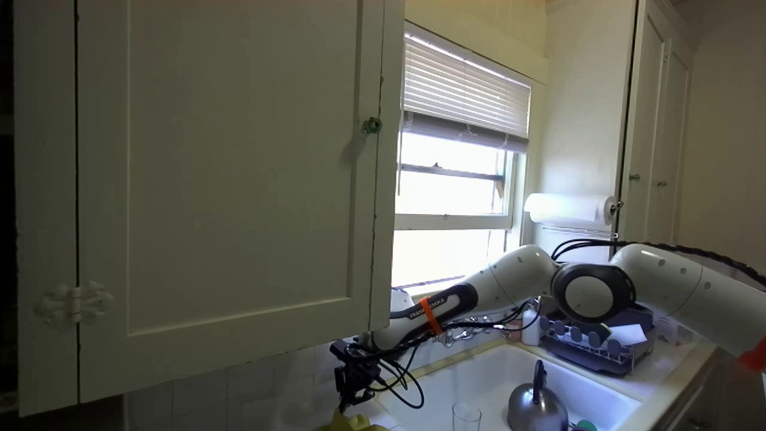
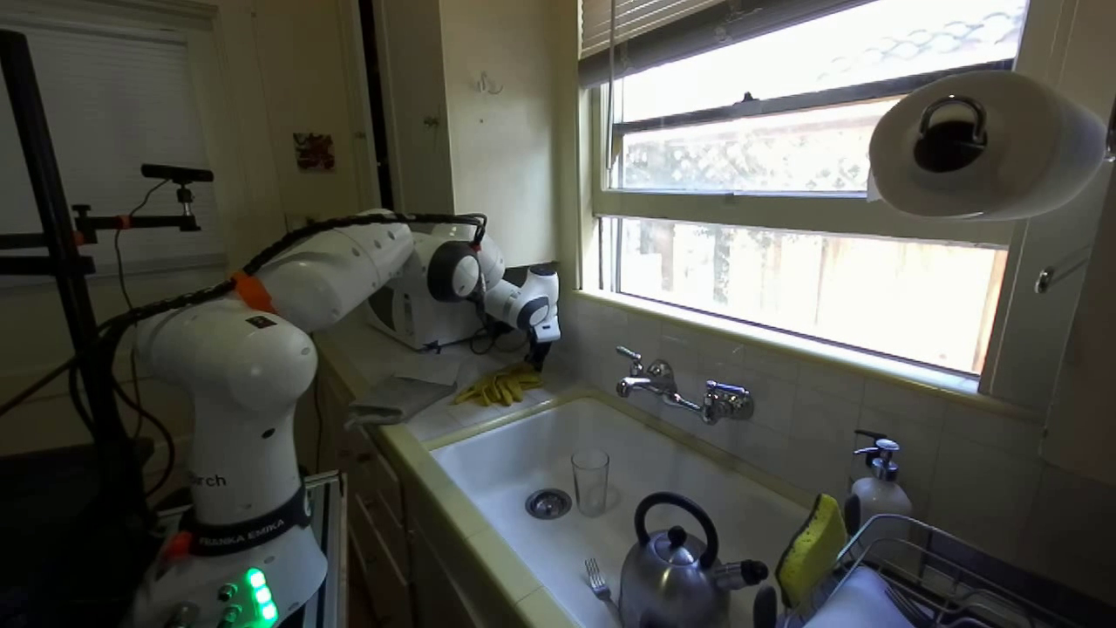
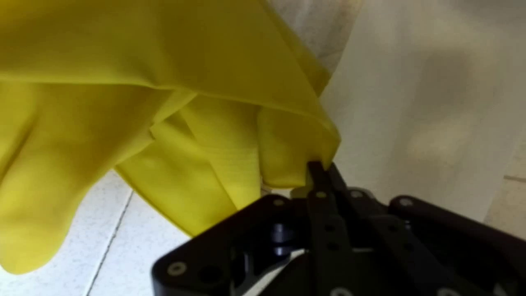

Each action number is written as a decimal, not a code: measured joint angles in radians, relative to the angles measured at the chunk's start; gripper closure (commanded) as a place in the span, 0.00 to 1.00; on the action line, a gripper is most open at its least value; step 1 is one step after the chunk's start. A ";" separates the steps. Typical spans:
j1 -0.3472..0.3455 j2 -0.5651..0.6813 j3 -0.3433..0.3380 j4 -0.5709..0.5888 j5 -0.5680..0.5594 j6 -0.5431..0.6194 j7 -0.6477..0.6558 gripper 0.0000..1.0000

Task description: Hang one yellow glove on the faucet.

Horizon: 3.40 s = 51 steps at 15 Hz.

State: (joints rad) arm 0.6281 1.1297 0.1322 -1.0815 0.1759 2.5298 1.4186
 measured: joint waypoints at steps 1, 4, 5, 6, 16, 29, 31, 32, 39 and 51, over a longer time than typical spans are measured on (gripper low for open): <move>0.002 -0.008 0.002 -0.003 0.000 -0.012 0.001 1.00; -0.008 -0.076 0.037 -0.056 0.004 -0.055 -0.022 1.00; -0.022 -0.112 0.063 -0.088 0.009 -0.063 -0.046 1.00; -0.042 -0.154 0.091 -0.125 0.018 -0.064 -0.075 1.00; -0.339 -0.532 0.311 -0.532 0.236 -0.096 -0.345 1.00; -0.360 -0.984 0.178 -0.903 0.481 0.121 -0.318 1.00; -0.354 -1.064 0.177 -0.987 0.486 0.235 -0.273 1.00; -0.351 -1.102 0.177 -1.031 0.488 0.293 -0.245 0.99; -0.348 -1.106 0.174 -1.041 0.481 0.325 -0.241 1.00; -0.516 -1.357 0.070 -1.391 0.249 0.427 0.032 1.00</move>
State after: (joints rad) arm 0.1122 -0.2274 0.2021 -2.4722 0.4250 2.9564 1.4508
